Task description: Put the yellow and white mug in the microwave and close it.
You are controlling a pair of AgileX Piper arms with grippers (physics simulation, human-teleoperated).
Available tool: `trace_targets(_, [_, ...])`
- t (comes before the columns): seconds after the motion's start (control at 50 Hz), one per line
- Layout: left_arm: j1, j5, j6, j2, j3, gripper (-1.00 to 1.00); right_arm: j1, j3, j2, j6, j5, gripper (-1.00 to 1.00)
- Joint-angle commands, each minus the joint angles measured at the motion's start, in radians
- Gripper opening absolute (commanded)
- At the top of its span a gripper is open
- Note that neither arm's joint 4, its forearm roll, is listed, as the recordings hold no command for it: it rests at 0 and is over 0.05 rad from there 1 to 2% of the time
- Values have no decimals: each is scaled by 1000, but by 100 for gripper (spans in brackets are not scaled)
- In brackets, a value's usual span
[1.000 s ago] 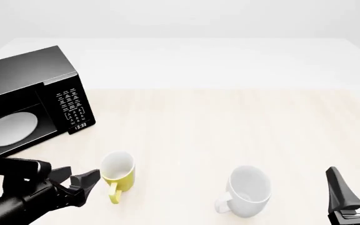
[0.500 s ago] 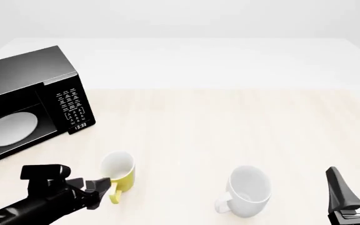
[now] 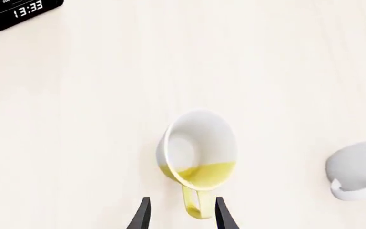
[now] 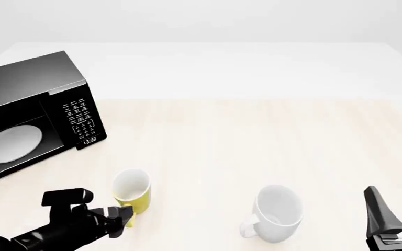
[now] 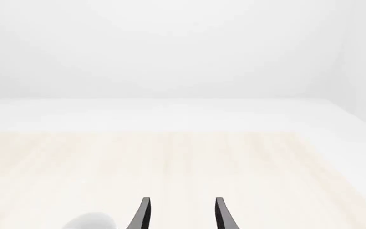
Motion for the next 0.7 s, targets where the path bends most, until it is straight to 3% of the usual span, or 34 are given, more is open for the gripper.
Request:
trace_targets(0.02, [-19,-88,-45,107,15,100,0,0,0,0,0,100])
trace_targets(0.5, [-42,-179,-69,242,21,100,0,0,0,0,0,100])
trace_targets(0.52, [-39,-177,-75,230,25,-100,0,0,0,0,0,100])
trace_targets(0.7, [-30,-63,-21,67,10,-100,0,0,0,0,0,100])
